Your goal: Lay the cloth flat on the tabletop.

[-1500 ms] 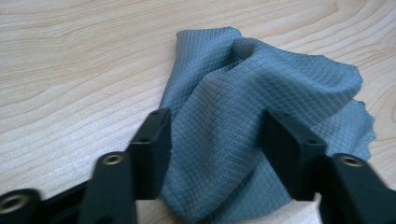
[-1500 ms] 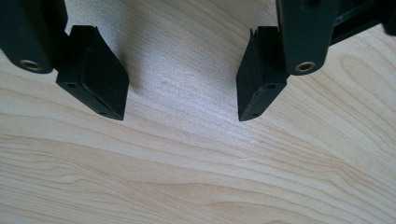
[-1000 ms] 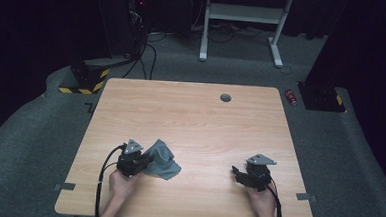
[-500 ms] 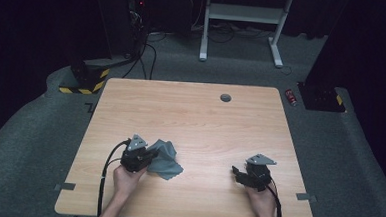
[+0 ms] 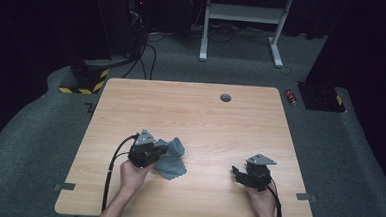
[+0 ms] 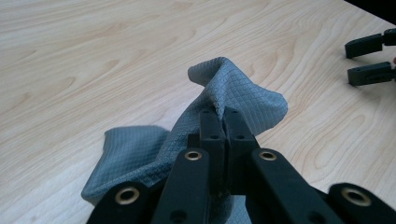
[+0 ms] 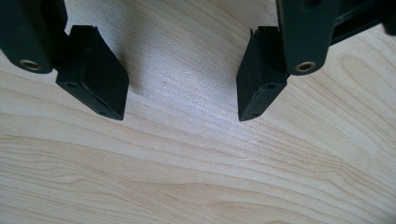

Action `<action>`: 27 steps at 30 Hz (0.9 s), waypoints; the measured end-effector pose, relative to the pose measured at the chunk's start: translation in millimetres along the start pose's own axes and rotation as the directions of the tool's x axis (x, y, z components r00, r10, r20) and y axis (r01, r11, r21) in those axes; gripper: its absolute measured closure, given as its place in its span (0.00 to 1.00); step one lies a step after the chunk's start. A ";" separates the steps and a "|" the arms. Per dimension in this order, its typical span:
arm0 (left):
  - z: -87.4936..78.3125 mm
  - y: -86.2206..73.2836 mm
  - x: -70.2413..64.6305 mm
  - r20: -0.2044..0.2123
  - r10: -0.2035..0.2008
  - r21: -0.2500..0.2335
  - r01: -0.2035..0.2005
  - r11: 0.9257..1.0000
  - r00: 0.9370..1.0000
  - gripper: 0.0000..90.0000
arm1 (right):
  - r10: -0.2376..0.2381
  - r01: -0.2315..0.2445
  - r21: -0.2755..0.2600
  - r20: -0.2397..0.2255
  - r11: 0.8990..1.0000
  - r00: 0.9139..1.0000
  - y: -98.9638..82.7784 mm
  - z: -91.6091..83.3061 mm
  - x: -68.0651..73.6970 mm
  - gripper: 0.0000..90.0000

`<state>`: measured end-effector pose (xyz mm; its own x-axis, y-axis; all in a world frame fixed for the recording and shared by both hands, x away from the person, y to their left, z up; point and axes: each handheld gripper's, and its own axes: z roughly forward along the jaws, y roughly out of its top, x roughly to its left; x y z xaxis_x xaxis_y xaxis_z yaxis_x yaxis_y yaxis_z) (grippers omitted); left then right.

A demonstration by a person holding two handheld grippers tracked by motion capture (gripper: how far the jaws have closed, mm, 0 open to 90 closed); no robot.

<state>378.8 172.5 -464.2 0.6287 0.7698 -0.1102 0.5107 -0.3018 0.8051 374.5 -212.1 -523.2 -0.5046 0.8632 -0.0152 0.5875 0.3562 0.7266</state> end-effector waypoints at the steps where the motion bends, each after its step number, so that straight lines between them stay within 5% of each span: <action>1: 1.2 1.6 -1.2 0.006 0.000 -0.001 0.000 1.000 1.000 0.98 | 0.002 -0.002 0.001 0.000 1.000 1.000 0.0 -0.1 0.1 0.38; 15: 20.7 16.4 -17.7 0.067 0.033 -0.006 -0.033 0.999 0.997 0.98 | 0.001 -0.001 0.001 0.000 1.000 1.000 0.0 -0.1 0.1 0.38; 27: 36.6 23.3 -26.1 0.115 0.008 -0.022 -0.005 1.000 0.993 0.98 | 0.000 0.000 0.000 0.000 1.000 1.000 0.0 0.0 0.0 0.38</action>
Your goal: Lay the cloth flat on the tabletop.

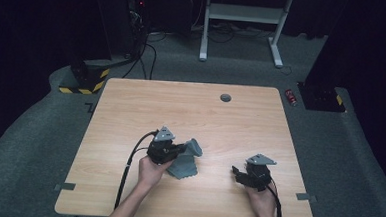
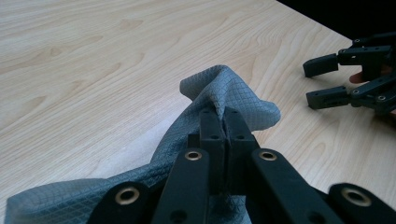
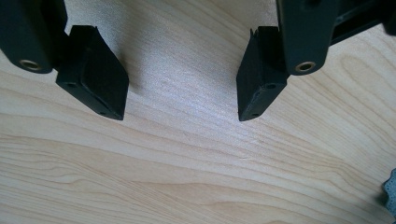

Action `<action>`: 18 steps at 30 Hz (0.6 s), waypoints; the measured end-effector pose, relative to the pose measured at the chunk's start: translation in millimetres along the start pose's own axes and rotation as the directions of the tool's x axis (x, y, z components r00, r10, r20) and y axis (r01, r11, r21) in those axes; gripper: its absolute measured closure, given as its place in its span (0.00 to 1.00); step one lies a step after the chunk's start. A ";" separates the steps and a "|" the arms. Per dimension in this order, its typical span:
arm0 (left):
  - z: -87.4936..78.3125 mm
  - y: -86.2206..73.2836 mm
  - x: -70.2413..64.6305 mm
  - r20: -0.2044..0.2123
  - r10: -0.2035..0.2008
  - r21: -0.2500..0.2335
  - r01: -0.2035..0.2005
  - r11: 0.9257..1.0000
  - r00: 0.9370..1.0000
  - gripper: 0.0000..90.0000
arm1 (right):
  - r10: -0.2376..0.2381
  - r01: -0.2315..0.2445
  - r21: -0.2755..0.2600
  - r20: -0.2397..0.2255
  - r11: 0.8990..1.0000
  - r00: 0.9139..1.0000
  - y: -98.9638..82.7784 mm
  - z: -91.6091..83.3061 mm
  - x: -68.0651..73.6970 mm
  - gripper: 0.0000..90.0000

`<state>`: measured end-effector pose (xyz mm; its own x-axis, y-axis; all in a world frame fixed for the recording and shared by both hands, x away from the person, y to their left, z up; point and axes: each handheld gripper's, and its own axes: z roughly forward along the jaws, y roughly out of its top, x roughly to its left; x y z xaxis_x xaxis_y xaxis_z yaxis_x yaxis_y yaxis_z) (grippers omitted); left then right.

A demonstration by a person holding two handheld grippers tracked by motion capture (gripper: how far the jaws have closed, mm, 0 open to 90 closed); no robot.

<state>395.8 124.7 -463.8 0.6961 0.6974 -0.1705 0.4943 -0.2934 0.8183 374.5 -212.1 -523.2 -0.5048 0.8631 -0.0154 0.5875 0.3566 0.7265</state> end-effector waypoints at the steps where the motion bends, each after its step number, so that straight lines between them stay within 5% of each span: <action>1: 1.0 0.7 -0.4 0.004 0.000 0.000 0.000 1.000 1.000 0.98 | 0.000 0.000 0.000 0.000 1.000 1.000 0.0 0.0 0.0 0.38; 9: 15.8 13.2 -11.8 0.026 0.041 0.003 -0.041 0.999 0.999 0.98 | 0.000 0.000 0.000 0.000 1.000 1.000 0.0 0.0 0.0 0.38; 18: 38.0 9.1 -13.0 0.038 0.026 0.039 -0.027 0.999 0.999 0.97 | 0.000 0.000 0.000 0.000 1.000 1.000 0.0 0.0 0.0 0.38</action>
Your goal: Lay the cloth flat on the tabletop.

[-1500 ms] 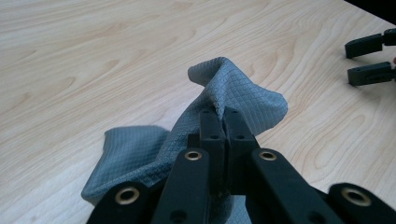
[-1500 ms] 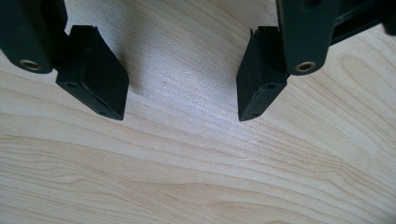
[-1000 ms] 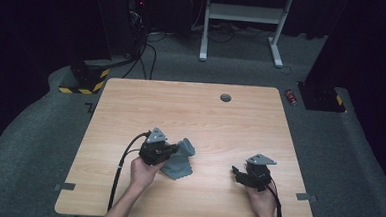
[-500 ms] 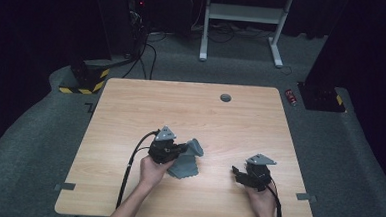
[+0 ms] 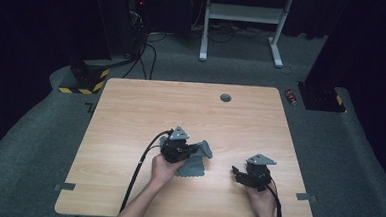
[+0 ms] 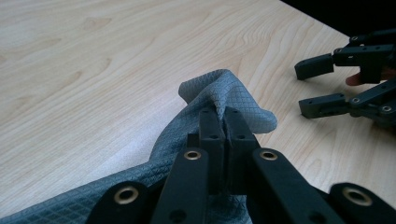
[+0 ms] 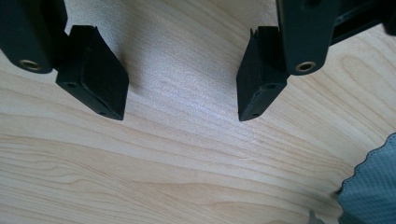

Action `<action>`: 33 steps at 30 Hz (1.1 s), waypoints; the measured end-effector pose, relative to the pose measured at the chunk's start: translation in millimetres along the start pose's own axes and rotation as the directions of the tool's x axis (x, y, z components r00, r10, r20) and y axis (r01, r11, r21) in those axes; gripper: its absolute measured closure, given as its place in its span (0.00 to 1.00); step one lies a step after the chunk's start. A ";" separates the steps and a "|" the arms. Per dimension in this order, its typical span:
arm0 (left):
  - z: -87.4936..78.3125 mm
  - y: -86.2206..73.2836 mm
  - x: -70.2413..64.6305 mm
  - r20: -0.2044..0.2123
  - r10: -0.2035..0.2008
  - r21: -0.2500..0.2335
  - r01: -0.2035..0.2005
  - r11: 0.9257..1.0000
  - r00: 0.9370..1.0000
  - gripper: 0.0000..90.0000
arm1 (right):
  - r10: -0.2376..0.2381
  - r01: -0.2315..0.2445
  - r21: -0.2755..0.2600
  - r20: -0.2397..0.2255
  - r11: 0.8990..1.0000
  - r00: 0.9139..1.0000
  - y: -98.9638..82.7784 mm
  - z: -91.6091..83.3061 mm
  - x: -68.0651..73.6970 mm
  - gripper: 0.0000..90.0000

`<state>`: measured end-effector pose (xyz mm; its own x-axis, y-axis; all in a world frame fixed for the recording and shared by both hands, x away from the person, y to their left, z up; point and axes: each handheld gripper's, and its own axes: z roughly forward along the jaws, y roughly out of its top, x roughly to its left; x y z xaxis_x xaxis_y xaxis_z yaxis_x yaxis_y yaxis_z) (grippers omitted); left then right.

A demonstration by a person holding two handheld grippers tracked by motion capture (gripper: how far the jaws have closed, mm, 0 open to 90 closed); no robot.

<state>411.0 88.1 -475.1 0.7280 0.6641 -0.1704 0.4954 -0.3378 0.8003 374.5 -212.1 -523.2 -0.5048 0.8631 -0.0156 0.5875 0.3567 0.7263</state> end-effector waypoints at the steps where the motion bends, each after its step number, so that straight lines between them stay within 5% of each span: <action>1: 1.4 -0.4 -0.2 0.004 -0.001 0.005 0.001 1.000 1.000 0.96 | 0.000 0.000 0.000 0.000 1.000 1.000 0.0 0.0 0.0 0.38; 7: -1.9 -2.6 -3.9 0.005 -0.003 0.008 0.003 1.000 1.000 0.77 | 0.001 -0.001 0.001 0.000 1.000 1.000 0.0 -0.1 0.1 0.38; 12: -15.8 -1.7 -12.1 -0.009 -0.008 -0.020 0.008 1.000 1.000 0.73 | 0.000 0.000 0.000 0.000 1.000 1.000 0.0 0.0 0.0 0.38; 20: -24.7 -13.7 -22.8 -0.020 0.012 0.016 -0.012 1.000 1.000 0.70 | -0.001 0.001 0.000 0.000 1.000 1.000 0.0 0.0 0.0 0.38; 33: -5.4 -31.9 -47.9 0.007 0.045 0.069 -0.046 0.997 0.999 0.69 | 0.000 0.000 0.000 0.000 1.000 1.000 0.0 0.1 0.1 0.38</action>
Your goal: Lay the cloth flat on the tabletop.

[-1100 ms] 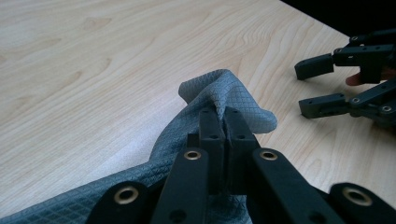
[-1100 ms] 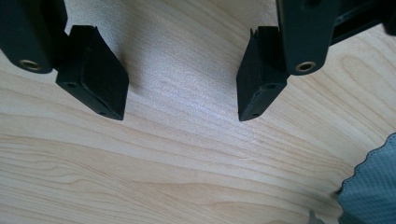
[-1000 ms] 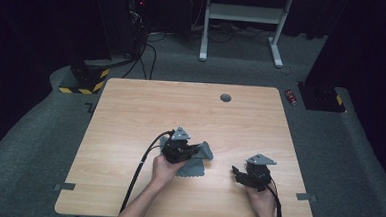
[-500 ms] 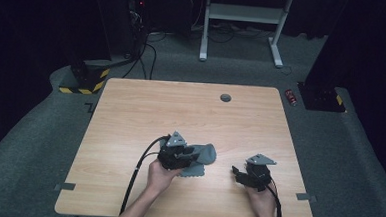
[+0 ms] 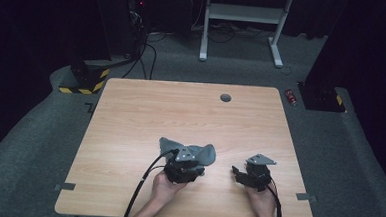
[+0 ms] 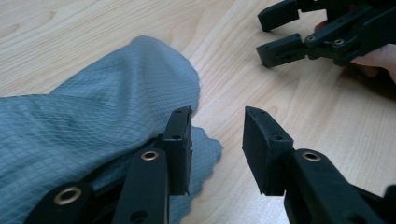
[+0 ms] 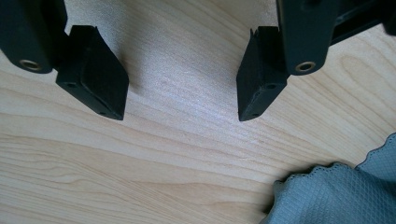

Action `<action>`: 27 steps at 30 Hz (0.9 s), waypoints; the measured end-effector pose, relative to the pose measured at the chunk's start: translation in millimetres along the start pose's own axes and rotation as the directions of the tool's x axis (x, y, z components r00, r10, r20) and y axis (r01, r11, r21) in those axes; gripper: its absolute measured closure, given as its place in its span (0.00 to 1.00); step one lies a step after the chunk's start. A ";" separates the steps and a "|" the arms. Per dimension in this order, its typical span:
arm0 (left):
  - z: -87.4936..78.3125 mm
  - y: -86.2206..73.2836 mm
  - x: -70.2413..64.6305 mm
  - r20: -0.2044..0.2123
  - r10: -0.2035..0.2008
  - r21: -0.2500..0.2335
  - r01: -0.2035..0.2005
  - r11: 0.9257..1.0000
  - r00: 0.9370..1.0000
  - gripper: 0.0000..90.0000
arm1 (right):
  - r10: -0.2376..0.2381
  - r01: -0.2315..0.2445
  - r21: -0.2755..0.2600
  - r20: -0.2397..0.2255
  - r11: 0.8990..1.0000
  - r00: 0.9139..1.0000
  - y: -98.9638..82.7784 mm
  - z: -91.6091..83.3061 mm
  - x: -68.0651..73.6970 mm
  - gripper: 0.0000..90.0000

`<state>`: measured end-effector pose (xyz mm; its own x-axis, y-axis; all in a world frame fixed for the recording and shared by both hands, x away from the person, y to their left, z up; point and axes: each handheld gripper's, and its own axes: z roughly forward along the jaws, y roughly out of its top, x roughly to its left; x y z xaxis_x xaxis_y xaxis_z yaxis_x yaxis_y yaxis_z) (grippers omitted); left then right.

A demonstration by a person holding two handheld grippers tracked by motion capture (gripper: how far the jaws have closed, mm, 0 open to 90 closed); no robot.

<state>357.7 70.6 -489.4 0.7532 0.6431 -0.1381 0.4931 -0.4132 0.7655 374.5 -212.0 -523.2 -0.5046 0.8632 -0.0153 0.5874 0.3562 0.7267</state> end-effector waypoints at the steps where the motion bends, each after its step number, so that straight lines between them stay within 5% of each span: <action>1: 1.1 -0.1 -0.2 0.001 0.003 0.007 -0.003 1.000 1.000 0.69 | 0.000 0.000 0.000 0.000 1.000 1.000 0.0 0.0 0.0 0.38; 8: 16.9 -3.3 0.3 -0.022 0.013 0.066 -0.012 0.998 1.000 0.68 | 0.000 0.000 0.000 0.000 1.000 1.000 0.0 0.0 0.0 0.38; 27: 31.3 -8.1 -4.6 -0.079 0.075 0.110 -0.066 0.992 0.994 0.62 | 0.001 -0.001 0.000 0.000 1.000 1.000 0.0 0.0 0.0 0.38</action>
<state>363.9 50.8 -514.6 0.7513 0.6592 -0.0302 0.4874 -0.5234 0.6989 374.5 -212.0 -523.2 -0.5042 0.8634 -0.0150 0.5877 0.3558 0.7267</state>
